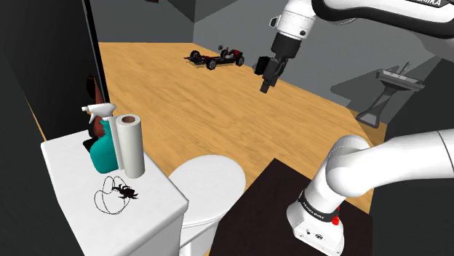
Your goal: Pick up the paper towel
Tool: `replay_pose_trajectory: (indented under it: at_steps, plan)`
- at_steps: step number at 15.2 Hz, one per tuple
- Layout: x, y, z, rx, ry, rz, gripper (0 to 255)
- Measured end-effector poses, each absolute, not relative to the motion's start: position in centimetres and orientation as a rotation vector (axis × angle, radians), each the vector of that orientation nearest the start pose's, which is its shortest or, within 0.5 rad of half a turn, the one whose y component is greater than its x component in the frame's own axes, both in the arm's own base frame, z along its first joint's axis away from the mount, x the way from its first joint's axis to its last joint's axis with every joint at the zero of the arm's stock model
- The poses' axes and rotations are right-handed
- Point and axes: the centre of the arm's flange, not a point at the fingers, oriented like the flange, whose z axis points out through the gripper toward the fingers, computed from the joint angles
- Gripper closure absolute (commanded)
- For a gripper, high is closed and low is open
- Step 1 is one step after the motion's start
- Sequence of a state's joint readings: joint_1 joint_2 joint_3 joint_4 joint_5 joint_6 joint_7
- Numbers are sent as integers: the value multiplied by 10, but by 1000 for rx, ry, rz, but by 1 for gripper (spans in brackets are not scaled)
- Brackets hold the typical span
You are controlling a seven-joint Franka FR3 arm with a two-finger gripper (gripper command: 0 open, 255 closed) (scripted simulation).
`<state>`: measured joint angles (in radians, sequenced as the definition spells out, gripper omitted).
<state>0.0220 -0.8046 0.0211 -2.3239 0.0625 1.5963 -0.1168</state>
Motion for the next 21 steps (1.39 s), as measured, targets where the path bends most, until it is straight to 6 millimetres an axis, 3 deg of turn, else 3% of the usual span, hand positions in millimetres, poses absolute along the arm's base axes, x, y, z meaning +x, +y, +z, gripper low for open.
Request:
replay_pose_trajectory:
  at_steps: [2, 4, 21]
  plan:
    - [308, 27, 613, -3086, -239, -121, 0]
    - [319, 46, 610, -3088, -240, -117, 0]
    - [427, 237, 564, -3103, -243, -78, 0]
